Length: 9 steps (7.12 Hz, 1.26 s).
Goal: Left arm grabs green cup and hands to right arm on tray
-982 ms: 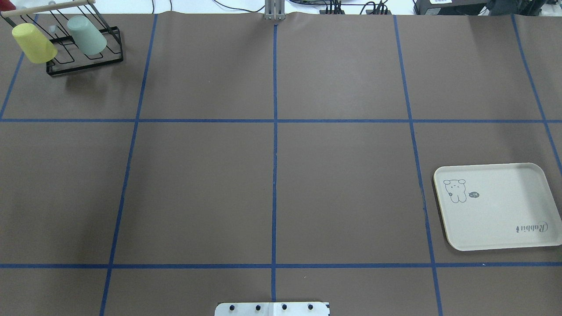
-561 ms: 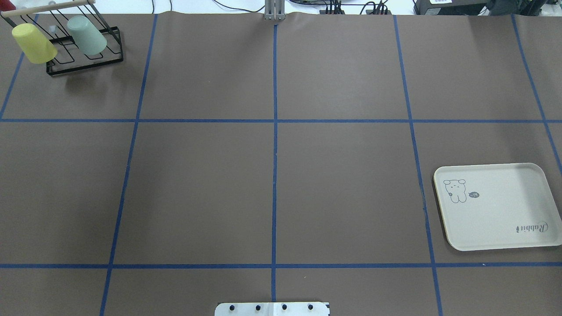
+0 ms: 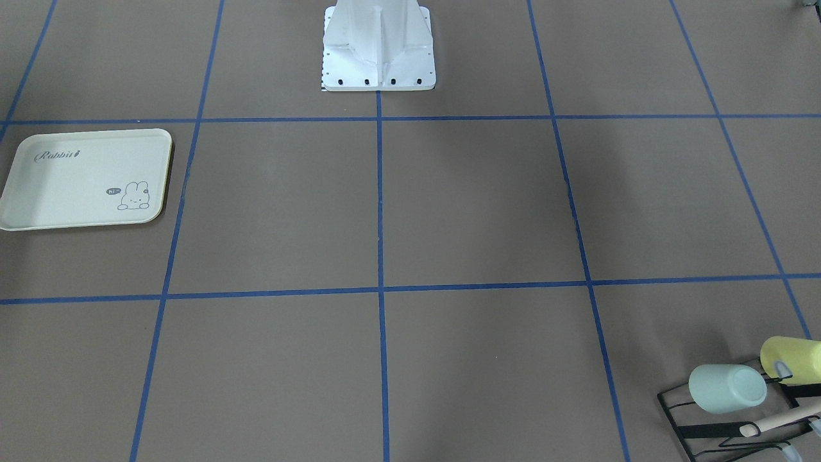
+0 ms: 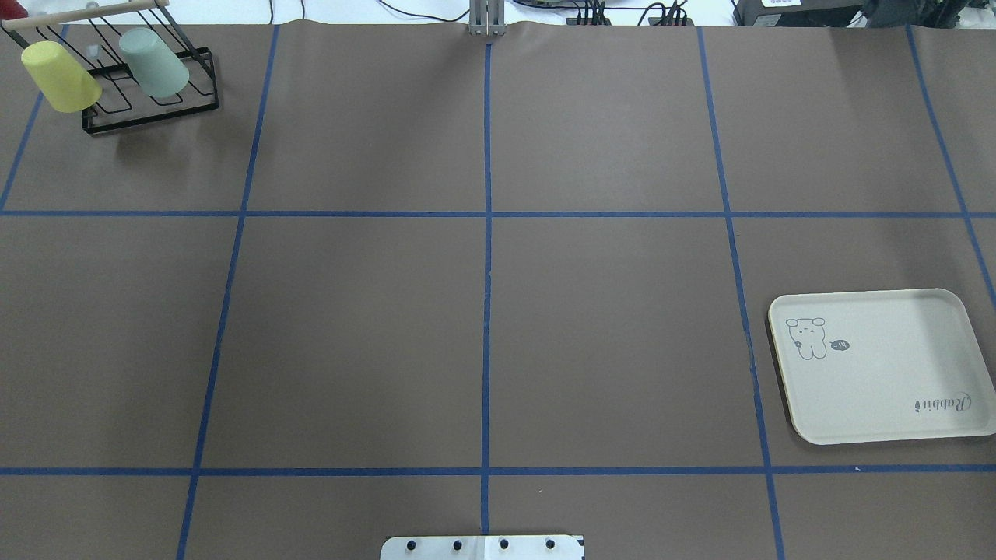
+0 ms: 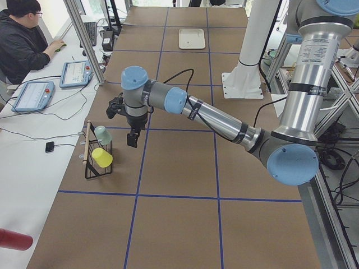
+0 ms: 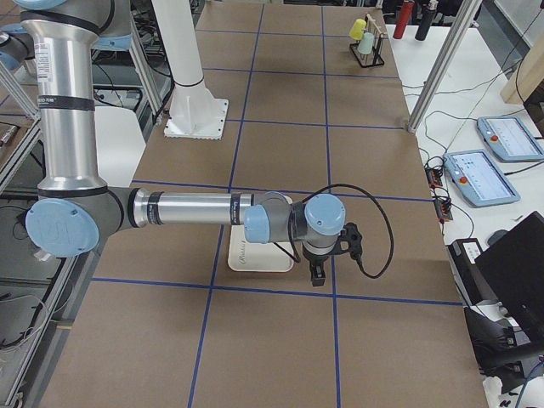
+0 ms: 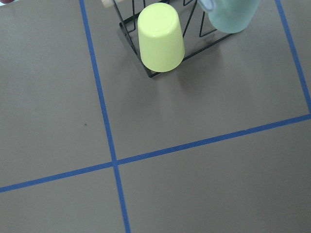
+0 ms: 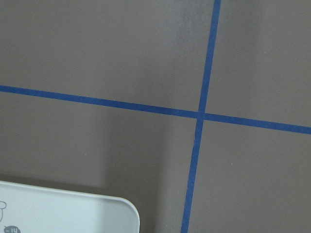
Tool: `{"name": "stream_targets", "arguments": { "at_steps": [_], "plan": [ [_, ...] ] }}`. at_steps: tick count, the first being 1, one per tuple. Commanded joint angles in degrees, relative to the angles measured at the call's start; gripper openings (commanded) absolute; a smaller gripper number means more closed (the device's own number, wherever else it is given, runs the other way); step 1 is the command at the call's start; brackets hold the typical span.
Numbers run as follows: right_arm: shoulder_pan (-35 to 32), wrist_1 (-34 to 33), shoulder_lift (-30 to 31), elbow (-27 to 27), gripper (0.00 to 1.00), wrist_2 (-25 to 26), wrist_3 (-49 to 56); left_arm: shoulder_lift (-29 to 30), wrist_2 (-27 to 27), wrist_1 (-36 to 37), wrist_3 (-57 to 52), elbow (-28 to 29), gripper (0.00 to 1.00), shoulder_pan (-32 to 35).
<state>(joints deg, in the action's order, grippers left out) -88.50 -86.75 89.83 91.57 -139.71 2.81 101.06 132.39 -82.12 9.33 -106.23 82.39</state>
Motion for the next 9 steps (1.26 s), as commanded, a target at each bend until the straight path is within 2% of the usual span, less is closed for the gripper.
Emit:
{"name": "stream_targets", "arguments": {
  "at_steps": [1,2,3,6,8,9],
  "plan": [
    [0.0,0.0,0.0,-0.1,0.99,0.1,0.0,3.2,-0.1,-7.6,16.3,1.3,1.00,-4.9],
    [0.0,0.0,0.0,-0.2,0.99,0.1,0.0,3.1,-0.3,-11.2,19.8,3.2,1.00,-5.0],
    [0.0,0.0,0.0,-0.2,0.99,0.1,0.0,2.9,-3.2,-15.7,25.9,3.7,1.00,-5.8],
    [0.0,0.0,0.0,-0.1,0.99,0.1,0.0,2.7,-25.4,-26.7,47.7,4.4,1.00,-17.1],
    [0.3,-0.1,0.1,-0.3,0.99,0.2,0.0,4.1,-36.7,-30.4,53.8,6.7,1.00,-22.1],
    [0.3,-0.1,0.1,-0.5,0.99,0.2,0.0,6.3,-42.1,-32.6,57.4,9.8,1.00,-23.9]
  ]
}}
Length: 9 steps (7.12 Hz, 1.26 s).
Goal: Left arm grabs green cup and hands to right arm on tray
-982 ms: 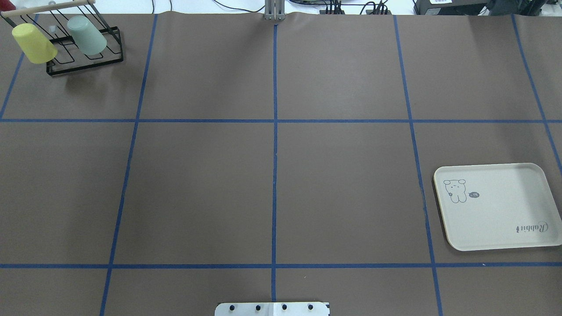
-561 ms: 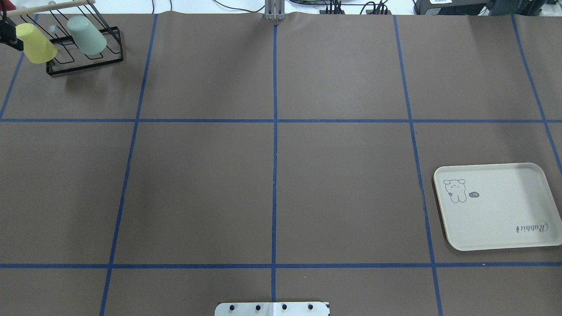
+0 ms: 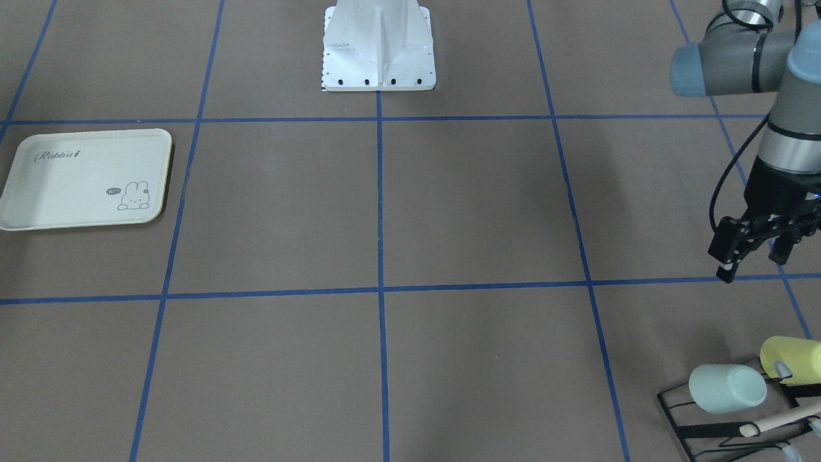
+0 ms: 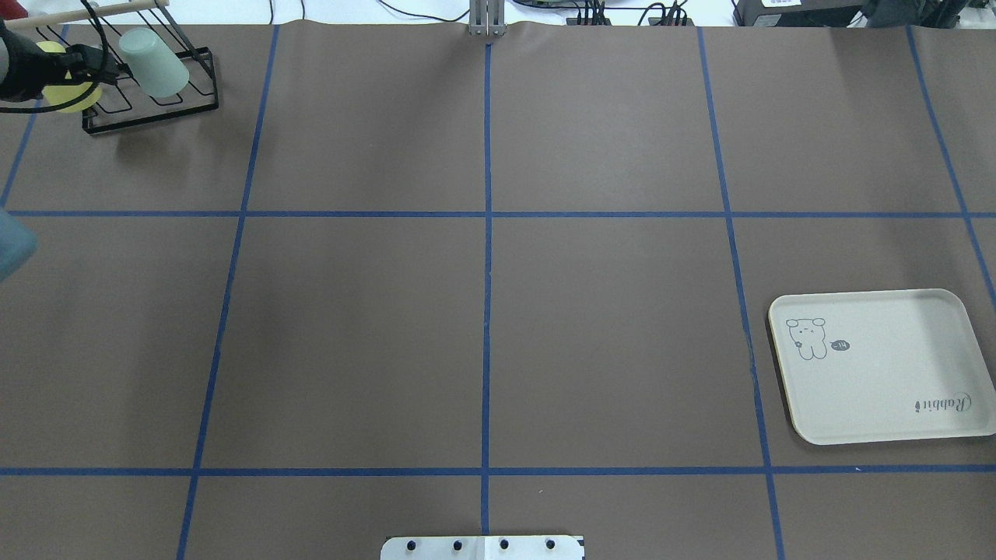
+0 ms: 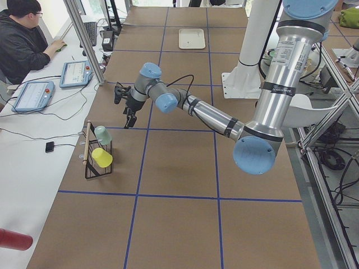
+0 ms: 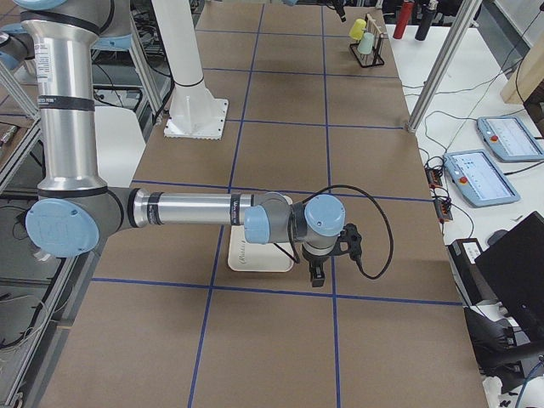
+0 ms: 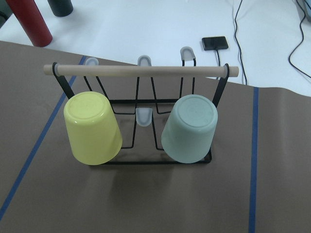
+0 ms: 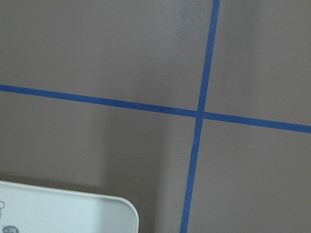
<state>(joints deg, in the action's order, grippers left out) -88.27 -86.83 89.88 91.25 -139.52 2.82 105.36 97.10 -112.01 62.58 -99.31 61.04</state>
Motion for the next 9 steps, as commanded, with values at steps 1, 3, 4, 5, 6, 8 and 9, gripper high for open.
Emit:
{"name": "stream_targets", "arguments": {
  "at_steps": [1,3,4,5,6,8,9],
  "plan": [
    [0.1,0.0,0.0,-0.2,0.99,-0.1,0.0,5.2,-12.0,-3.6,6.2,6.6,1.00,-4.9],
    [0.2,-0.2,-0.1,-0.2,0.99,0.0,0.0,6.7,-18.8,-9.3,6.2,13.9,1.00,-7.1],
    [0.2,-0.2,0.0,-0.2,0.99,0.0,0.0,6.7,-20.3,-10.8,6.0,16.1,1.00,-7.1],
    [0.3,-0.2,-0.1,-0.2,0.99,0.0,-0.1,7.0,-20.9,-10.9,6.0,16.8,1.00,-7.2],
    [0.3,-0.2,0.0,-0.2,0.99,0.0,0.0,8.3,-21.7,-10.9,5.9,18.8,1.00,-7.2],
    [0.4,-0.1,0.0,-0.2,0.99,0.0,-0.1,12.0,-24.1,-11.0,6.1,23.9,1.00,-7.2],
    [0.4,-0.1,0.0,-0.2,0.99,0.0,0.0,12.1,-24.2,-11.0,6.1,24.2,1.00,-7.2]
  ]
}}
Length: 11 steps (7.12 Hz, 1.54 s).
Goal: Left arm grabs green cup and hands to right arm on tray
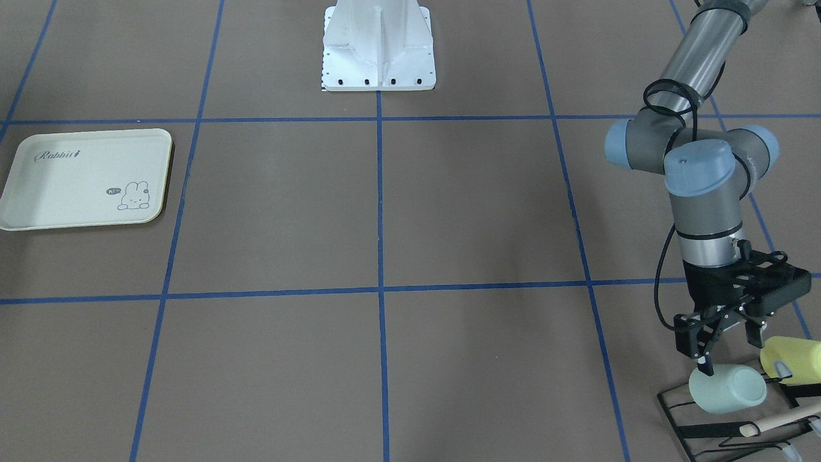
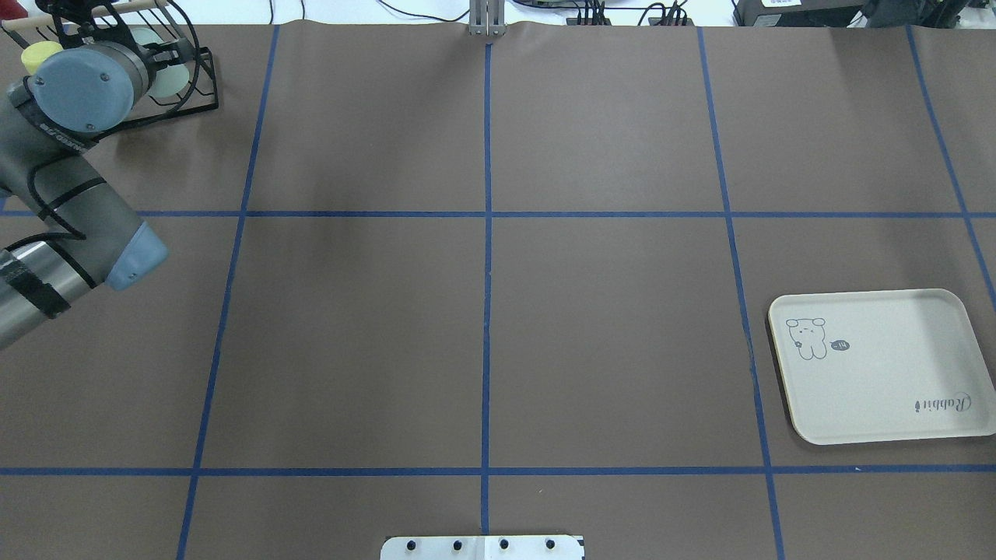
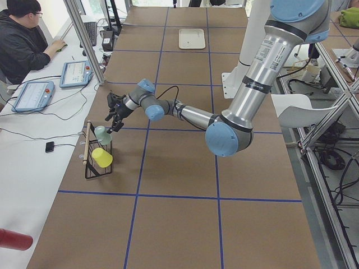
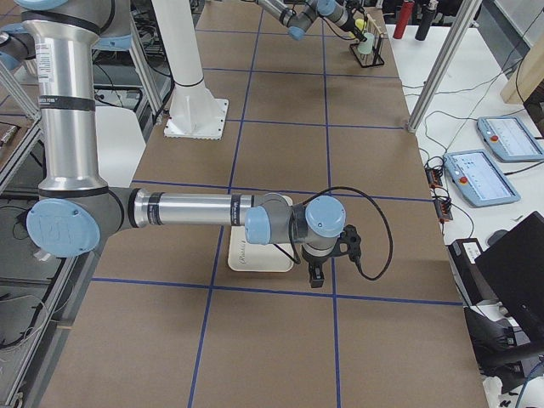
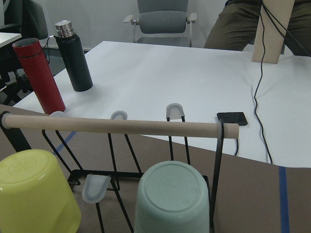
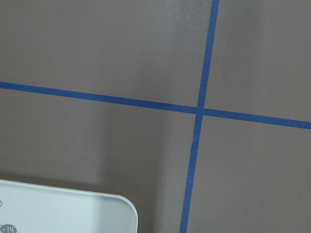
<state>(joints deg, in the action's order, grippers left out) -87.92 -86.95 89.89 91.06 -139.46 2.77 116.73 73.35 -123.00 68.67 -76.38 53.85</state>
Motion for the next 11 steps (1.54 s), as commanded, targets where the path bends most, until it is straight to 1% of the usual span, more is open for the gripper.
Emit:
{"name": "stream_targets", "arguments": {
  "at_steps": [1,3,7,9,11],
  "plan": [
    [0.1,0.0,-0.1,0.0,0.99,0.1,0.0,1.0,-0.5,-0.4,0.1,2.1,1.00,-0.1],
    [0.2,0.1,-0.1,0.0,0.99,0.1,0.0,1.8,-0.5,-1.2,0.1,4.1,1.00,-0.2],
    [0.2,0.1,0.0,-0.1,0.99,0.2,0.0,2.7,-0.7,-1.2,0.2,5.4,1.00,-0.2],
    [0.2,0.1,0.2,-0.5,0.99,0.1,0.0,4.4,-2.5,-1.2,0.2,7.9,1.00,-0.2],
    [0.2,0.1,0.0,-0.6,0.99,0.1,0.0,4.4,-2.5,-1.2,0.2,8.3,1.00,-0.2]
  ]
}}
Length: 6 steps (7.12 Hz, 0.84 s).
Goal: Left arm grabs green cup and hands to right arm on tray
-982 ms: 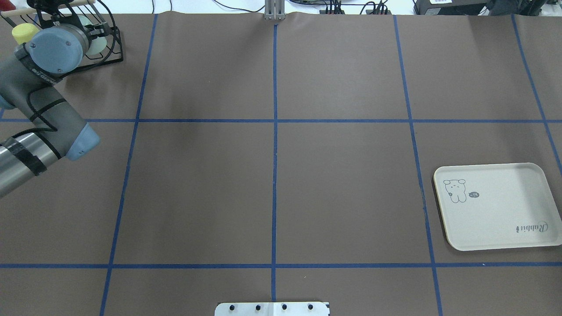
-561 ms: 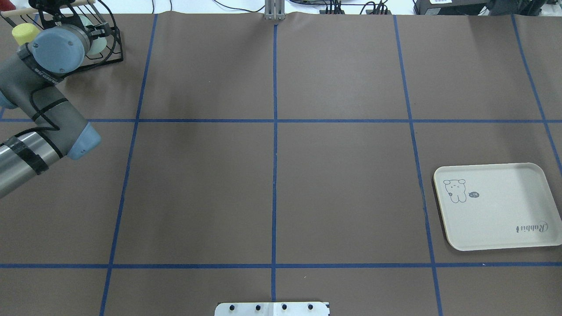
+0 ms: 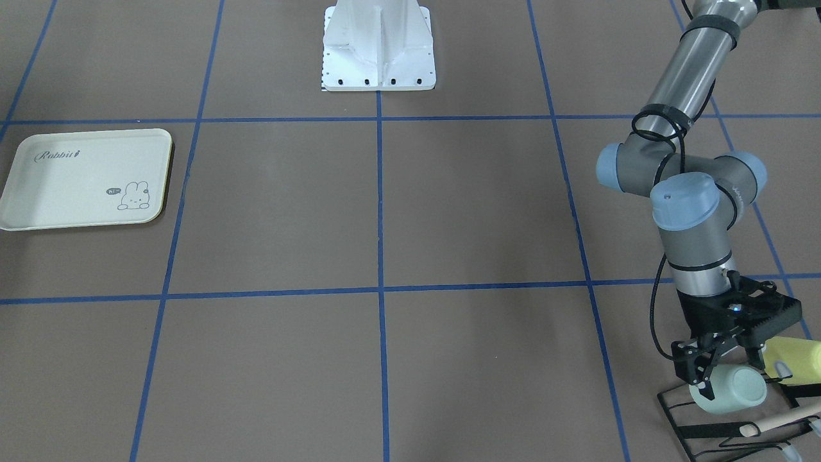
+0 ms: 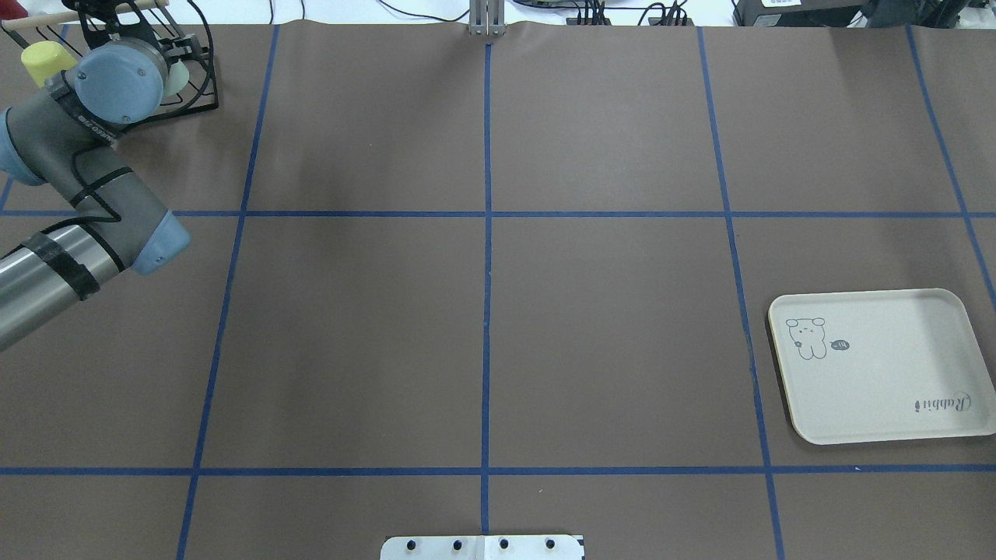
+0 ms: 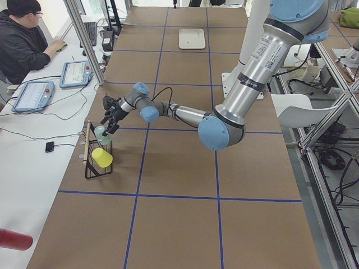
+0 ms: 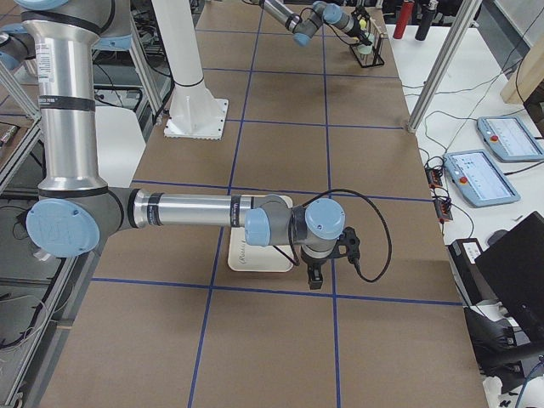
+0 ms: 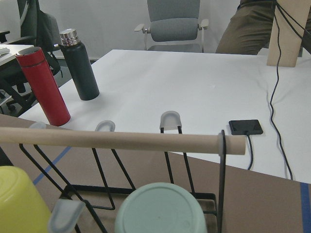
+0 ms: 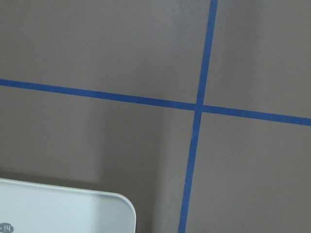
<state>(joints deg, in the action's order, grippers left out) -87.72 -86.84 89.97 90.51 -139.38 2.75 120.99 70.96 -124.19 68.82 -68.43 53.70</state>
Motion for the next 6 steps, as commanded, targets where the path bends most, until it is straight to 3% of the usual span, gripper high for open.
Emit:
{"name": "stream_targets", "arguments": {
  "at_steps": [1,5,6],
  "plan": [
    [0.1,0.0,-0.1,-0.1,0.99,0.0,0.0,0.1,-0.2,-0.2,0.0,0.8,1.00,0.0],
    [0.1,0.0,-0.1,-0.1,0.99,-0.1,0.1,0.2,-0.6,-3.9,-0.2,3.2,0.99,0.1],
    [0.0,0.0,-0.1,-0.1,0.99,-0.1,0.0,0.2,-0.6,-3.9,-0.3,3.2,0.90,0.2]
  ]
}}
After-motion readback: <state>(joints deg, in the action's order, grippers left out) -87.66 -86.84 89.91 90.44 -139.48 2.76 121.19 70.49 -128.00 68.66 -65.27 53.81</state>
